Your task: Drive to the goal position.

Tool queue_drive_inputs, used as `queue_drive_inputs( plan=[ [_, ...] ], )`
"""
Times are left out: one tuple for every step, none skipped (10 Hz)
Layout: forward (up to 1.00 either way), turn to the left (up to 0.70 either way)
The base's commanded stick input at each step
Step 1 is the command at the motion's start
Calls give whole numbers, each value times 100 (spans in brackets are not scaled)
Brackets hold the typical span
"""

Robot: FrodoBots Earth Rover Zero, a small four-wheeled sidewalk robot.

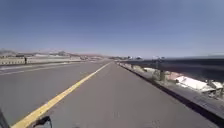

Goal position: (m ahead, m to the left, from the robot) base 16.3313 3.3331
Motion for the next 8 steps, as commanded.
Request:
queue_drive_inputs(
  plan=[
    [85,0],
    [85,0],
    [85,0],
    [85,0],
    [85,0],
    [85,0],
    [85,0],
    [85,0]
  ],
)
